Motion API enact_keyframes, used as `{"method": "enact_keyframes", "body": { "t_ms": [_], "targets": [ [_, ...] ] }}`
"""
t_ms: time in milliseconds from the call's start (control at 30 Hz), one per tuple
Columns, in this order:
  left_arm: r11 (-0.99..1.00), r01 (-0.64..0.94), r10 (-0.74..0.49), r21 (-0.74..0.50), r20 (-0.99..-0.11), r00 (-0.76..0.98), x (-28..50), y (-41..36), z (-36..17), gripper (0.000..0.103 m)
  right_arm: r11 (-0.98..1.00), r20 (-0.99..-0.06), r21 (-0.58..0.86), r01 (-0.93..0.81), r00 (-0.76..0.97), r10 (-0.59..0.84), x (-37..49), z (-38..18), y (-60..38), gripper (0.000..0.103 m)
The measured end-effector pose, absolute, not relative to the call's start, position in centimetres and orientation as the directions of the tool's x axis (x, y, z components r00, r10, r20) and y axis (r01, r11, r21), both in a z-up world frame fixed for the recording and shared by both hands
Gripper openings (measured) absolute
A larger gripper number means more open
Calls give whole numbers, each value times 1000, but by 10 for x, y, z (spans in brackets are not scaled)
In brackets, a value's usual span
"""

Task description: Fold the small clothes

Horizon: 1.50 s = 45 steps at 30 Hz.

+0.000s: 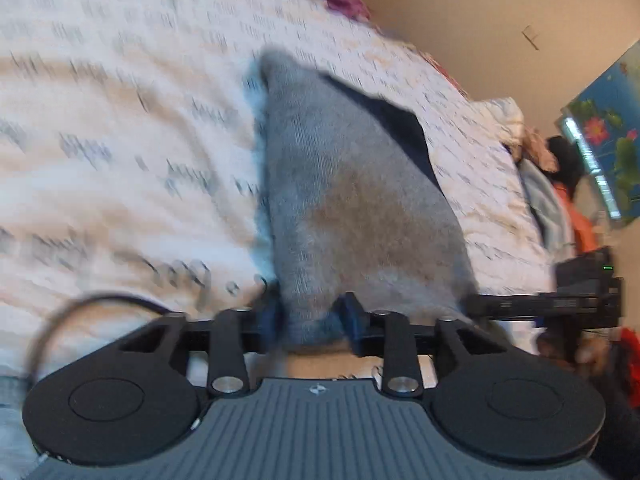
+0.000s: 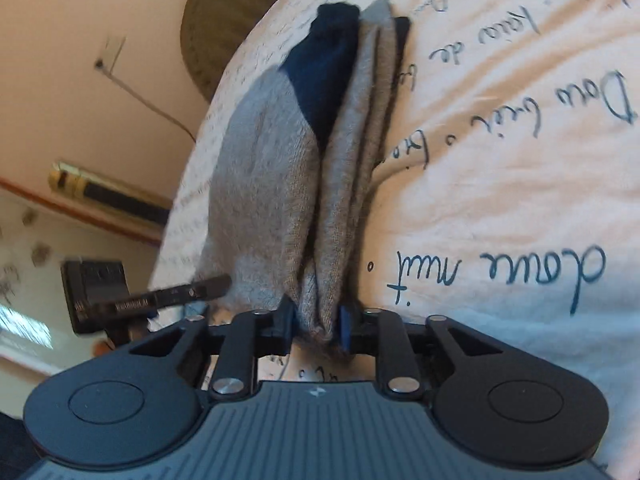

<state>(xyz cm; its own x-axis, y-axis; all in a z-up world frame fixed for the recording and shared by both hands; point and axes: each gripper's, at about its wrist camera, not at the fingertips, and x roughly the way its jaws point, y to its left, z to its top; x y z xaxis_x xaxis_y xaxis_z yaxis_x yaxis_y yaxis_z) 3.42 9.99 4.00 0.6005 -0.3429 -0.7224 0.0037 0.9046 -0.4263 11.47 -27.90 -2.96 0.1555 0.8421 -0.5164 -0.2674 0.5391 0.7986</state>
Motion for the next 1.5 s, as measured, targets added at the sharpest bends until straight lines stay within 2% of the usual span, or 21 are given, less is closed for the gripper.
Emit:
{"method": "enact_keyframes", "body": {
  "t_ms": [33, 100, 133, 167, 200, 267, 333, 367, 467, 533, 633, 800, 967, 1000, 1133, 1167, 1333, 1400, 1500],
  "targets": [
    [940, 21, -272, -341, -711, 648, 28, 95, 54, 61, 553, -516, 782, -289, 199, 833, 113, -18, -285, 34],
    [992, 64, -118, -106, -650, 751, 17, 71, 84, 72, 599, -524, 723, -344, 290, 800, 113, 8, -290, 50],
    [997, 81, -70, -9, -606, 792, 15, 54, 93, 76, 635, -531, 676, -374, 349, 772, 116, 23, -289, 53],
    [994, 104, -62, 41, -576, 815, 16, 40, 97, 76, 662, -530, 635, -397, 400, 748, 122, 35, -282, 58],
    [989, 136, -82, 55, -563, 822, 20, 25, 96, 77, 678, -522, 608, -413, 436, 733, 128, 44, -273, 59],
    [982, 188, -133, 32, -590, 797, 36, 1, 81, 78, 701, -509, 568, -431, 485, 711, 145, 55, -248, 59],
    [981, 187, -113, 47, -648, 753, 52, -18, 57, 74, 716, -508, 537, -447, 506, 697, 163, 56, -218, 59],
    [979, 191, -98, 69, -668, 738, 57, -25, 47, 72, 719, -515, 524, -457, 502, 695, 174, 52, -205, 65],
    [975, 199, -78, 94, -698, 712, 61, -32, 24, 73, 789, -612, 414, -454, 503, 610, 201, 35, -167, 67],
    [978, 195, -86, 80, -694, 714, 59, -29, 21, 73, 819, -675, 344, -459, 486, 556, 215, 12, -155, 66],
    [980, 192, -97, 55, -707, 701, 59, -25, 21, 73, 798, -638, 349, -491, 499, 586, 216, 0, -164, 67],
    [977, 204, -99, 65, -709, 698, 59, -24, 19, 74, 807, -676, 341, -482, 470, 567, 218, 14, -164, 67],
    [977, 204, -97, 68, -709, 699, 60, -23, 18, 74, 805, -604, 309, -506, 549, 577, 216, 50, -152, 68],
    [976, 205, -96, 69, -710, 697, 63, -23, 18, 74, 810, -609, 295, -507, 553, 569, 219, 51, -147, 71],
    [975, 213, -108, 64, -702, 704, 60, -26, 18, 75, 848, -727, 196, -493, 507, 463, 238, 11, -133, 72],
    [974, 215, -110, 65, -698, 708, 59, -25, 18, 75, 837, -687, 178, -517, 544, 482, 233, 1, -139, 74],
    [977, 209, -135, 30, -671, 729, 49, -13, 36, 73, 842, -687, 167, -513, 551, 473, 224, 6, -145, 74],
    [978, 206, -140, 35, -624, 769, 42, -7, 52, 75, 849, -676, 223, -479, 551, 489, 223, 17, -155, 74],
    [970, 242, -181, 27, -583, 792, 42, -6, 68, 81, 818, -584, 385, -427, 573, 575, 224, 40, -176, 75]
  ]
}}
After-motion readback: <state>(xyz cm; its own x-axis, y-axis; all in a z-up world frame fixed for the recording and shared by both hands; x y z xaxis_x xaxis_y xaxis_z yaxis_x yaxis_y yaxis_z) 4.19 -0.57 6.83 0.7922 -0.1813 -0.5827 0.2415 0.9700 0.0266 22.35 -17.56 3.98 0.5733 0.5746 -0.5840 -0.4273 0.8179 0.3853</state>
